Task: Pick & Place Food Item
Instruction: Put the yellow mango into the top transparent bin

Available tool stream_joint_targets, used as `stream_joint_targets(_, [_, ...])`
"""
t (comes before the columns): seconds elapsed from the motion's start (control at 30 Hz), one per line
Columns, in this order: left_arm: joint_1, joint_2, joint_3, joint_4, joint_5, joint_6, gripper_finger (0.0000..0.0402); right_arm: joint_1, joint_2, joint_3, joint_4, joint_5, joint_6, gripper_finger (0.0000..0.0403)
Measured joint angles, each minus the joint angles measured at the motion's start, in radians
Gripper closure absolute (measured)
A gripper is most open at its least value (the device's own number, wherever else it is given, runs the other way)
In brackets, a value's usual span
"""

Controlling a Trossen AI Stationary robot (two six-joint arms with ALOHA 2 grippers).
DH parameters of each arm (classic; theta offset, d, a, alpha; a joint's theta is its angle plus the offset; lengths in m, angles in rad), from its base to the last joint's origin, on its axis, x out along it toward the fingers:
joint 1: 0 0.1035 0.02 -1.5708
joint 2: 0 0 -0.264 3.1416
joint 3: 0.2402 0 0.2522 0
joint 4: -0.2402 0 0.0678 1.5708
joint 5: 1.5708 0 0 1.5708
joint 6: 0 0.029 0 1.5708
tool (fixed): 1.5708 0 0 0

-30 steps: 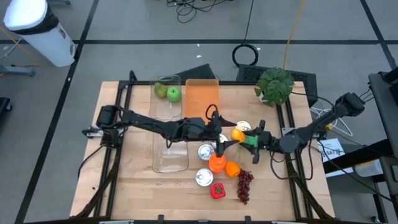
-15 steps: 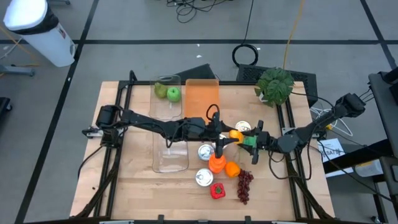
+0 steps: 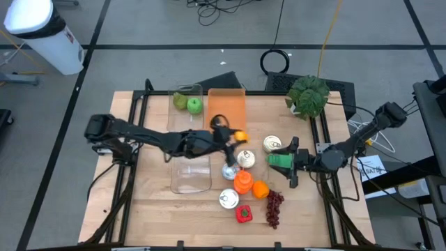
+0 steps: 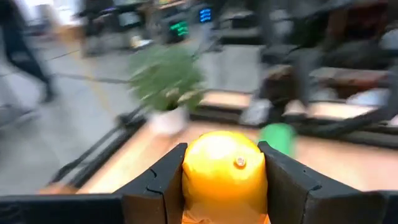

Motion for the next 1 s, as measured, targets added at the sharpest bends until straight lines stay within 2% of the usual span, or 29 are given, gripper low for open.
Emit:
stream_joint_targets(0.3, [-0.015, -0.333, -0.457, 0.227, -0.406, -0.085, 0.0234, 0.039, -0.016, 0.0, -0.002, 0.005, -0.044, 0.0144])
stream_joint_targets(0.47, [-0.03, -0.451, -0.678, 0.303, -0.653, -0.151, 0.0234, 0.039, -0.016, 0.0, -0.002, 0.006, -0.044, 0.0145])
stream_joint_targets(0.53, [-0.024, -0.49, -0.742, 0.31, -0.713, -0.202, 0.0234, 0.039, -0.016, 0.0, -0.003, 0.006, -0.043, 0.0145])
stream_joint_targets(0.7, [0.009, -0.557, -0.854, 0.311, -0.737, -0.274, 0.0234, 0.038, -0.016, 0.0, -0.002, 0.006, -0.043, 0.0144])
stream_joint_targets(0.93, [0.116, -0.552, -0.937, 0.305, -0.732, -0.378, 0.0234, 0.036, -0.016, 0.0, -0.003, 0.007, -0.043, 0.0145])
stream_joint_targets(1.0, [0.157, -0.54, -0.939, 0.297, -0.699, -0.381, 0.0234, 0.036, -0.016, 0.0, -0.003, 0.007, -0.043, 0.0145])
